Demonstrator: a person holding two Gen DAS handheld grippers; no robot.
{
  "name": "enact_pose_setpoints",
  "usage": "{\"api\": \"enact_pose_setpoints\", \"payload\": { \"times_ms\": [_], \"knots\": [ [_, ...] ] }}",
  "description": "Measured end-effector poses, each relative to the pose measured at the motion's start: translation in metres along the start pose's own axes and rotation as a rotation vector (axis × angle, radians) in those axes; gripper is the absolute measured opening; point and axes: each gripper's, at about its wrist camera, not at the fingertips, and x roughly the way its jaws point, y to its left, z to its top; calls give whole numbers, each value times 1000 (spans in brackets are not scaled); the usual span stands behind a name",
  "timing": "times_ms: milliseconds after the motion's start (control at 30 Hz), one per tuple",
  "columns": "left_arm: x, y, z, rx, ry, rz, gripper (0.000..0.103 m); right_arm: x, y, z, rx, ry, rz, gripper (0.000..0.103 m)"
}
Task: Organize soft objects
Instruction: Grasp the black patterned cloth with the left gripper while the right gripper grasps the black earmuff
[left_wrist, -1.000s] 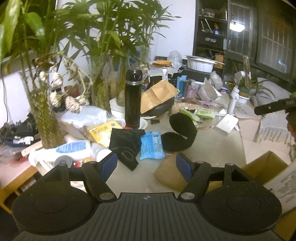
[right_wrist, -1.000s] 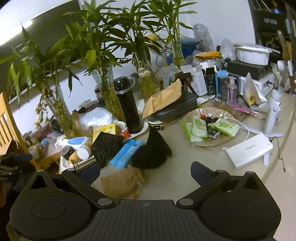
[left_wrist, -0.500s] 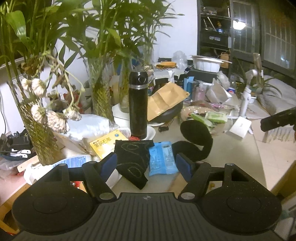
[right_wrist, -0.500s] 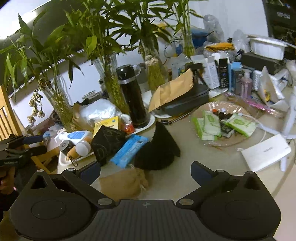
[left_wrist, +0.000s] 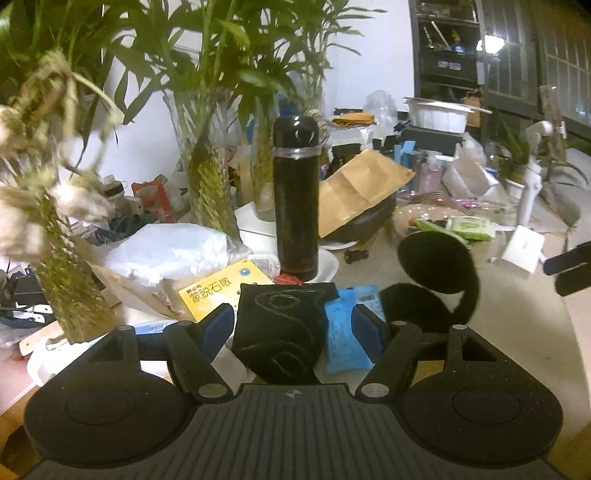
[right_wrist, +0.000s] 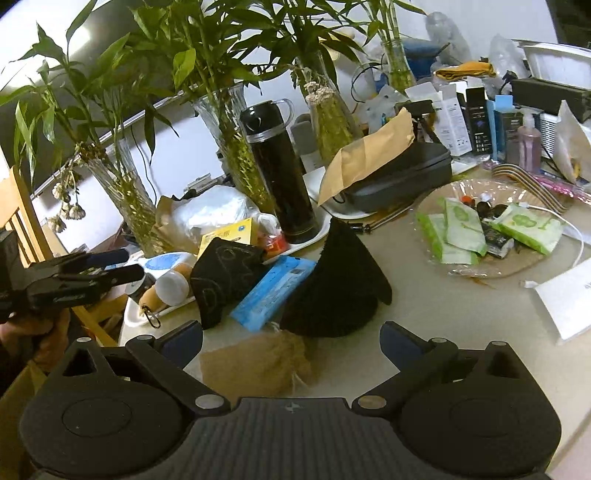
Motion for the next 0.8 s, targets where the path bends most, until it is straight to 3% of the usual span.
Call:
{"api": "enact_pose_setpoints", "payload": {
  "times_ms": [233, 500, 633, 800],
  "knots": [
    [44, 9, -3, -9, 36, 51, 69, 13, -19, -2, 64, -49, -13, 102],
    [81, 17, -2, -77, 129, 88, 52, 21, -25, -4, 75, -54, -29, 102],
    [94, 17, 0, -113, 157, 84, 52, 26, -27, -5, 83, -38, -25, 102],
    [106, 20, 0, -126, 180, 131, 52, 26, -28, -6, 96, -40, -16, 102]
  ]
}}
